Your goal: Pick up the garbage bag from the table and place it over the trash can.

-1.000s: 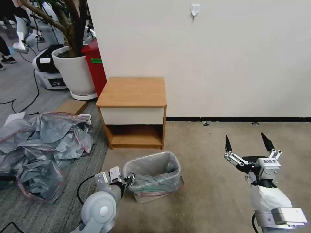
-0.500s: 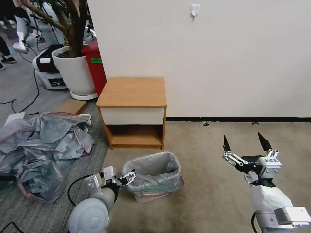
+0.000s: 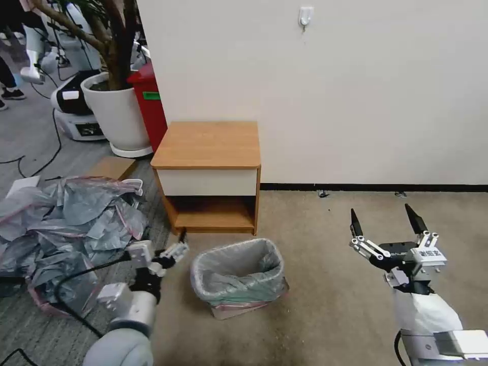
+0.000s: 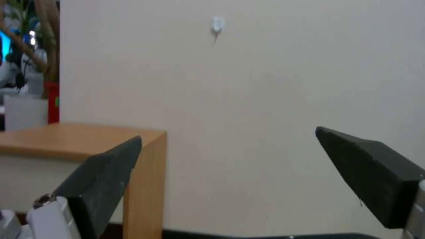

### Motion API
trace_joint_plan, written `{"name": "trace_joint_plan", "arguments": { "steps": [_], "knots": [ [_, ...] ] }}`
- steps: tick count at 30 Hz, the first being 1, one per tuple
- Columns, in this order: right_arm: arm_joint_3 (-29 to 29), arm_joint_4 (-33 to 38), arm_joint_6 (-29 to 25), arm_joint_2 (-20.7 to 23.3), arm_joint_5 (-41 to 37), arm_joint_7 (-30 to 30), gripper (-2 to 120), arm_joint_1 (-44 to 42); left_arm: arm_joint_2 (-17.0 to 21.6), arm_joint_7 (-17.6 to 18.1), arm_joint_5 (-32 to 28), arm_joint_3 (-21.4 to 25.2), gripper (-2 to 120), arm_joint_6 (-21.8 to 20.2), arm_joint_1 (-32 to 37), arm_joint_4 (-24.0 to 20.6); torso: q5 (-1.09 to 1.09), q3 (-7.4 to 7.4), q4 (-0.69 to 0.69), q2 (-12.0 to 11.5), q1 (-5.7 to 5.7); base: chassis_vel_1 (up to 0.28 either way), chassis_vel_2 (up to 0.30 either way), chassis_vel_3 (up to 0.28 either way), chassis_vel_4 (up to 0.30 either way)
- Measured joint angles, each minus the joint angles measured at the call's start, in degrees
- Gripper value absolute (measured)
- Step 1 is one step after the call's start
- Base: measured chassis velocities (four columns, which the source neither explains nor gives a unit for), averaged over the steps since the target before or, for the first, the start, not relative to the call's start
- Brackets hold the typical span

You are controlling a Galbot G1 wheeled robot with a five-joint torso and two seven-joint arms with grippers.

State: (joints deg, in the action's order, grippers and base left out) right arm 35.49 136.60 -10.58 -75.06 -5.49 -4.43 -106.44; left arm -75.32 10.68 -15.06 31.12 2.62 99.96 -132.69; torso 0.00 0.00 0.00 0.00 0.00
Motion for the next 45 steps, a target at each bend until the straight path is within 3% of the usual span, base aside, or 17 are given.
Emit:
{"name": "trace_joint_plan", "arguments": {
  "steps": [2,7,16,45],
  "knots": [
    [-0.22,-1.42,2.51,0.04,-0.14,0.43,100,0.64,-1.37,-2.07,2.75,1.47,100,3.03,1.52,0.06,0.00,0.00,0.00,0.00,0.00,0.000,0.000,0.000,0.000],
    [-0.34,-5.20,7.97,0.62,-1.40,1.46,100,3.35,-3.04,-3.11,4.64,1.51,100,5.93,2.22,2.79,0.00,0.00,0.00,0.00,0.00,0.000,0.000,0.000,0.000],
    [-1.95,-9.42,10.82,-0.64,-5.59,3.18,100,6.56,-6.53,-4.31,8.18,-0.56,100,10.24,1.70,9.06,-0.01,0.00,0.00,0.00,0.00,0.000,0.000,0.000,0.000],
    [-2.33,-9.95,10.61,-1.37,-5.35,3.54,100,7.11,-7.47,-4.00,8.05,-0.81,100,10.28,1.60,9.71,0.00,0.00,0.00,0.00,0.00,0.000,0.000,0.000,0.000]
  ]
}}
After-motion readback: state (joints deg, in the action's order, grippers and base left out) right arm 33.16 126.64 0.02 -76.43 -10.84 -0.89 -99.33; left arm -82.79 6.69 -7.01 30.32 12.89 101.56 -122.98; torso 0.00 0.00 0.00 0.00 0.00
